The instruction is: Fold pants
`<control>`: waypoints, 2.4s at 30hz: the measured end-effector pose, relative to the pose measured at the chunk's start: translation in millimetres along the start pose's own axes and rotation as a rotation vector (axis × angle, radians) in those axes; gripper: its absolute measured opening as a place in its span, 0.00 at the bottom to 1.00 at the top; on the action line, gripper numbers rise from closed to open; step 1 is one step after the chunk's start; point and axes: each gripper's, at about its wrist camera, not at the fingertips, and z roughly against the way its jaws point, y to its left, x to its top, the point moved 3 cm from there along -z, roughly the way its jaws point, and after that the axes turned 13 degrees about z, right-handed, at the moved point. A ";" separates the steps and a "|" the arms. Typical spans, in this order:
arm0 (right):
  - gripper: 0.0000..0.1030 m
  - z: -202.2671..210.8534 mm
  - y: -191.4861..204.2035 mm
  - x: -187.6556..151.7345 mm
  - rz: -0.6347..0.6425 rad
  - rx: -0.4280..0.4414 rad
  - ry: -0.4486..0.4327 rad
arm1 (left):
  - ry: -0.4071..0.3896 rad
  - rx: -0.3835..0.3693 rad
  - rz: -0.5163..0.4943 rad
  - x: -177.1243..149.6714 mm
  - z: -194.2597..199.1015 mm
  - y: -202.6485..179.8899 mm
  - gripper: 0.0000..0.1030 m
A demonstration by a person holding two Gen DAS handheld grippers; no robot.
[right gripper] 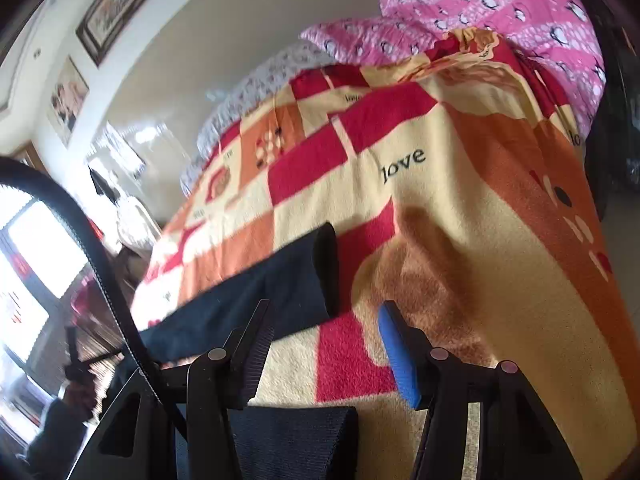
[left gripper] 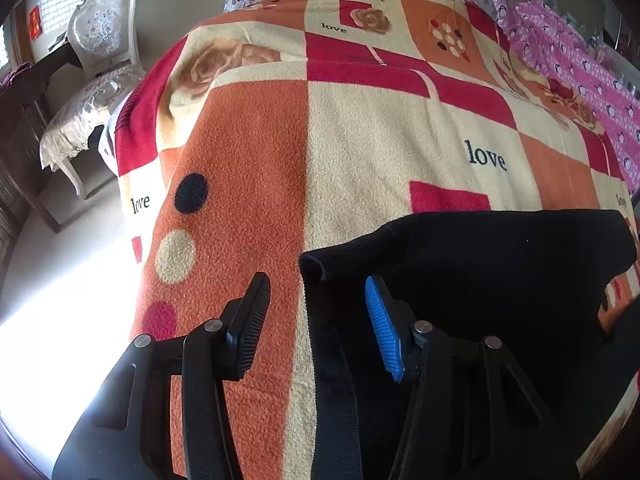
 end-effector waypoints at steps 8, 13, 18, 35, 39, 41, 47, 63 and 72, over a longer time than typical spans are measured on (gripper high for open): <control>0.51 -7.1 4.9 -6.5 0.022 0.048 0.040 | 0.058 -0.058 -0.030 12.5 -24.3 -5.7 0.48; 0.51 -13.9 -3.0 -9.7 -0.016 0.076 0.075 | 0.042 -0.086 -0.040 11.0 -22.5 -6.3 0.48; 0.51 -13.5 -5.4 -11.5 -0.037 0.088 0.073 | -0.026 -0.099 -0.073 6.7 -4.0 -9.3 0.12; 0.52 -35.5 23.4 67.9 0.129 0.011 0.191 | -0.197 -0.057 -0.101 -1.2 54.7 -35.7 0.09; 0.52 -93.5 21.9 95.5 0.118 -0.011 0.404 | -0.222 -0.035 -0.075 -2.1 60.4 -38.7 0.09; 0.49 -113.3 19.6 103.6 0.120 -0.005 0.430 | -0.234 -0.031 -0.069 -4.0 63.8 -40.4 0.09; 0.29 -154.7 1.2 95.9 0.068 -0.053 0.547 | -0.233 -0.029 -0.071 -6.9 67.5 -43.3 0.09; 0.02 -129.3 31.3 94.5 0.303 -0.051 0.451 | -0.255 -0.042 -0.065 -15.0 84.2 -42.6 0.09; 0.01 -29.1 68.8 77.4 0.556 -0.011 0.314 | -0.311 -0.085 -0.028 -43.3 121.5 -13.8 0.09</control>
